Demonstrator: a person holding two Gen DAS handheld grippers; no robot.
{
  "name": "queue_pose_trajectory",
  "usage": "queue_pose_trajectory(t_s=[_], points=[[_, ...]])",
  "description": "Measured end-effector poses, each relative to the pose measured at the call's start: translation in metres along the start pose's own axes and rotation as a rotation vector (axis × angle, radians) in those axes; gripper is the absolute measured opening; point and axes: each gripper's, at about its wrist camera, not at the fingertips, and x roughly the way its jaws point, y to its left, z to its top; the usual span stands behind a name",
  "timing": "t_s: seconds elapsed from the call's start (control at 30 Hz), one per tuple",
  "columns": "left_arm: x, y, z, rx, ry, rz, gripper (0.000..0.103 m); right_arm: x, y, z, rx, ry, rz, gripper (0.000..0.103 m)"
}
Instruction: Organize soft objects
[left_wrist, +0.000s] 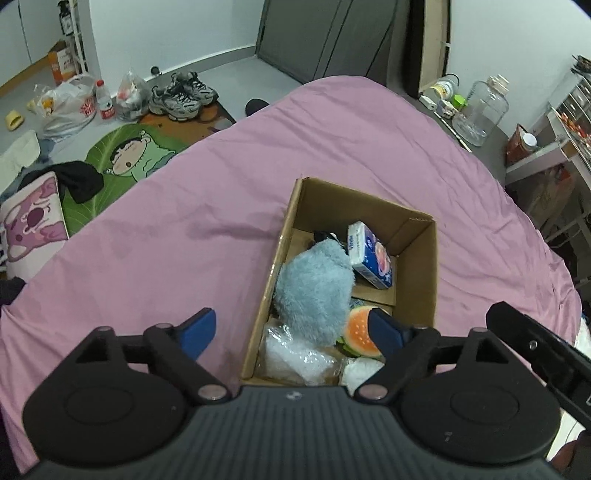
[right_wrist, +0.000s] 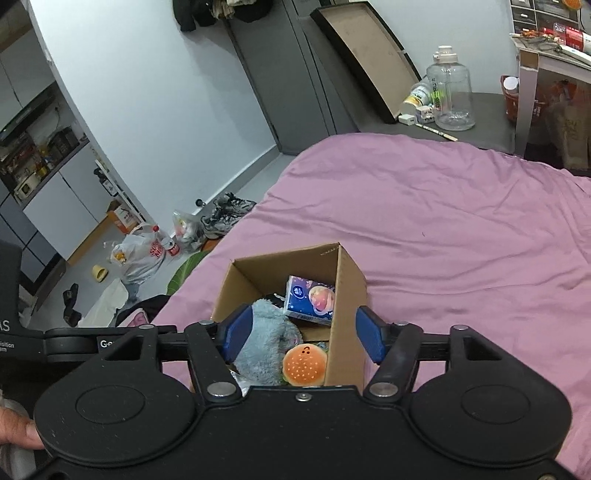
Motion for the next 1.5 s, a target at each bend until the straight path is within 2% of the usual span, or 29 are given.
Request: queue_pose_trajectory(t_s=[0.1, 0.23, 0.3, 0.37, 0.47, 0.63, 1.13, 1.37, 1.5], points=[[-0.008, -0.010, -0.004, 0.042, 0.001, 0.060, 0.090, -0.009, -0.002, 0.000, -0.020, 0.003, 0.014, 0.067], [-0.024, -0.020, -0.005, 0.059, -0.004, 0.037, 0.094, -0.020, -0.012, 0.002, -0.006, 0.022, 0.013, 0.068], [-0.033, -0.028, -0.009, 0.075, -0.023, 0.034, 0.099, -0.027, -0.016, 0.001, -0.003, 0.013, 0.012, 0.081], [-0.039, -0.036, -0.013, 0.092, -0.033, 0.033, 0.100, -0.036, -0.022, 0.001, 0.006, -0.002, -0.006, 0.089], [-0.046, -0.046, -0.019, 0.113, -0.042, 0.011, 0.103, -0.047, -0.032, 0.000, 0.023, -0.007, -0.005, 0.091], [-0.059, -0.055, -0.029, 0.097, -0.060, 0.005, 0.103, -0.074, -0.048, 0.000, 0.047, -0.037, -0.008, 0.103], [-0.121, -0.089, -0.063, 0.109, -0.179, -0.002, 0.103, -0.148, -0.075, -0.014, 0.041, -0.103, 0.024, 0.103], [-0.143, -0.096, -0.086, 0.092, -0.258, -0.045, 0.103, -0.176, -0.088, -0.023, 0.040, -0.141, 0.032, 0.103], [-0.150, -0.106, -0.099, 0.101, -0.257, -0.070, 0.103, -0.188, -0.094, -0.029, 0.031, -0.148, 0.035, 0.103]])
